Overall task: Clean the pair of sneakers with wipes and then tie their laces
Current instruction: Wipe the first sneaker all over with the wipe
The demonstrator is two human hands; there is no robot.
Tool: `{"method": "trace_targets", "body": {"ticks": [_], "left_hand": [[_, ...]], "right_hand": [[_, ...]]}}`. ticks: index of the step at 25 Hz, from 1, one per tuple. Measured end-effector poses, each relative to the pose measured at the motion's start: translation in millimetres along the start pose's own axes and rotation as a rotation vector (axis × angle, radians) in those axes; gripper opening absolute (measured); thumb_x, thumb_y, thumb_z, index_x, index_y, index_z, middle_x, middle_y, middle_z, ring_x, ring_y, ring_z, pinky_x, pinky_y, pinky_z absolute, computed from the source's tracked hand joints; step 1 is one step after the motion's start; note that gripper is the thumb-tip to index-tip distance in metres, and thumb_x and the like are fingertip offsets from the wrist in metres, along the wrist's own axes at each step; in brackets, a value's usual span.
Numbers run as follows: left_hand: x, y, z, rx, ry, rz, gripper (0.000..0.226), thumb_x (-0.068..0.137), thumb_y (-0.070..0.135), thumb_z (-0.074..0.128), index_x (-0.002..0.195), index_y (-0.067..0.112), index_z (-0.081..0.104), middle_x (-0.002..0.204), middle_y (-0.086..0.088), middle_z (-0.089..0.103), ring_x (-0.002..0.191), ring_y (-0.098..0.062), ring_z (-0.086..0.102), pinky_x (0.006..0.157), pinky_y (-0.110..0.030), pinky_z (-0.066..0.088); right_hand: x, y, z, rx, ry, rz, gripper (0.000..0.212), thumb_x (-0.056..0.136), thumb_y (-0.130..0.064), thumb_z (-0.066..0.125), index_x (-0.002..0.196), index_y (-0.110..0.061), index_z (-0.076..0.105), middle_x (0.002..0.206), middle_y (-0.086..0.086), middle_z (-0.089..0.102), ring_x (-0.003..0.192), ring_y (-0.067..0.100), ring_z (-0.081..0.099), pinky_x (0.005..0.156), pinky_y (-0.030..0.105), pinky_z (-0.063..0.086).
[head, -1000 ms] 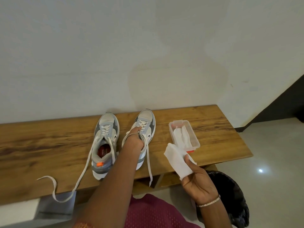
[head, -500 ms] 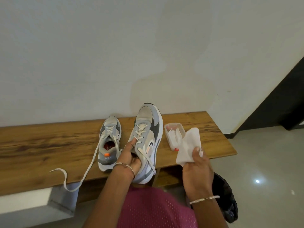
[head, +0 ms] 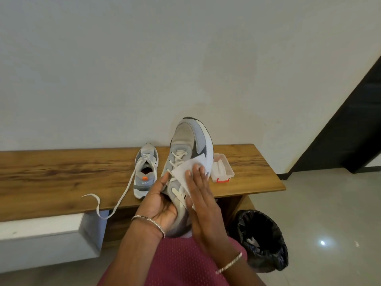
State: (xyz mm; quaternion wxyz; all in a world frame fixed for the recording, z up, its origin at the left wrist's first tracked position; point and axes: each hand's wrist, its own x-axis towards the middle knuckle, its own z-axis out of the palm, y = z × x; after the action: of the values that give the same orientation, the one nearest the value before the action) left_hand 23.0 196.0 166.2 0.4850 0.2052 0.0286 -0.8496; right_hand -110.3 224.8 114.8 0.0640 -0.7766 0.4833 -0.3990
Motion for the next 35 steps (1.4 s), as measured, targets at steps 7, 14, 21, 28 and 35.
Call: {"method": "trace_targets", "body": {"ticks": [7,14,21,28,35], "left_hand": [[-19.1,-10.1,14.5,-0.014,-0.034,-0.060,0.041,0.096,0.027,0.057,0.121,-0.004,0.068,0.123,-0.024,0.068,0.099,-0.037,0.073,0.063,-0.048,0.063],[-34.0,-9.0,12.5,-0.044,-0.050,-0.030,0.038,0.098,0.029,0.057,0.108,-0.003,0.075,0.117,-0.021,0.071,0.093,-0.036,0.075,0.066,-0.044,0.064],[-28.7,2.2,6.8,0.061,0.012,0.118,0.045,0.095,0.033,0.062,0.130,0.005,0.063,0.124,-0.021,0.068,0.113,-0.037,0.067,0.082,-0.053,0.059],[-33.5,-7.4,5.8,-0.062,-0.044,0.080,0.036,0.098,0.025,0.057,0.126,0.003,0.066,0.122,-0.021,0.069,0.100,-0.035,0.073,0.077,-0.048,0.061],[-32.6,-4.9,7.1,-0.061,-0.006,0.084,0.045,0.088,0.023,0.064,0.127,0.000,0.064,0.118,-0.026,0.070,0.097,-0.039,0.073,0.071,-0.052,0.062]], "right_hand": [[11.7,-21.6,-11.0,-0.034,0.061,0.097,0.058,0.106,-0.025,0.028,0.157,-0.008,0.006,0.166,0.003,-0.007,0.153,0.023,-0.004,0.124,0.048,0.010],[33.1,-36.0,-21.2,-0.109,0.029,0.055,0.065,0.105,-0.036,0.025,0.156,-0.005,0.000,0.165,0.007,-0.014,0.152,0.024,-0.010,0.124,0.048,0.006],[-19.6,-52.8,-1.6,0.030,-0.067,0.046,0.070,0.104,-0.053,0.012,0.157,-0.010,0.001,0.165,0.000,-0.013,0.153,0.021,-0.006,0.122,0.051,0.017],[27.6,-37.4,-15.9,-0.052,0.102,0.040,0.057,0.100,-0.006,0.043,0.154,-0.007,0.026,0.165,0.003,0.014,0.152,0.016,0.009,0.114,0.047,0.038],[-20.9,-37.0,-3.3,-0.228,0.340,-0.123,0.034,0.105,-0.021,0.045,0.121,-0.001,0.068,0.129,0.013,0.064,0.120,0.023,0.063,0.098,0.031,0.053]]}}
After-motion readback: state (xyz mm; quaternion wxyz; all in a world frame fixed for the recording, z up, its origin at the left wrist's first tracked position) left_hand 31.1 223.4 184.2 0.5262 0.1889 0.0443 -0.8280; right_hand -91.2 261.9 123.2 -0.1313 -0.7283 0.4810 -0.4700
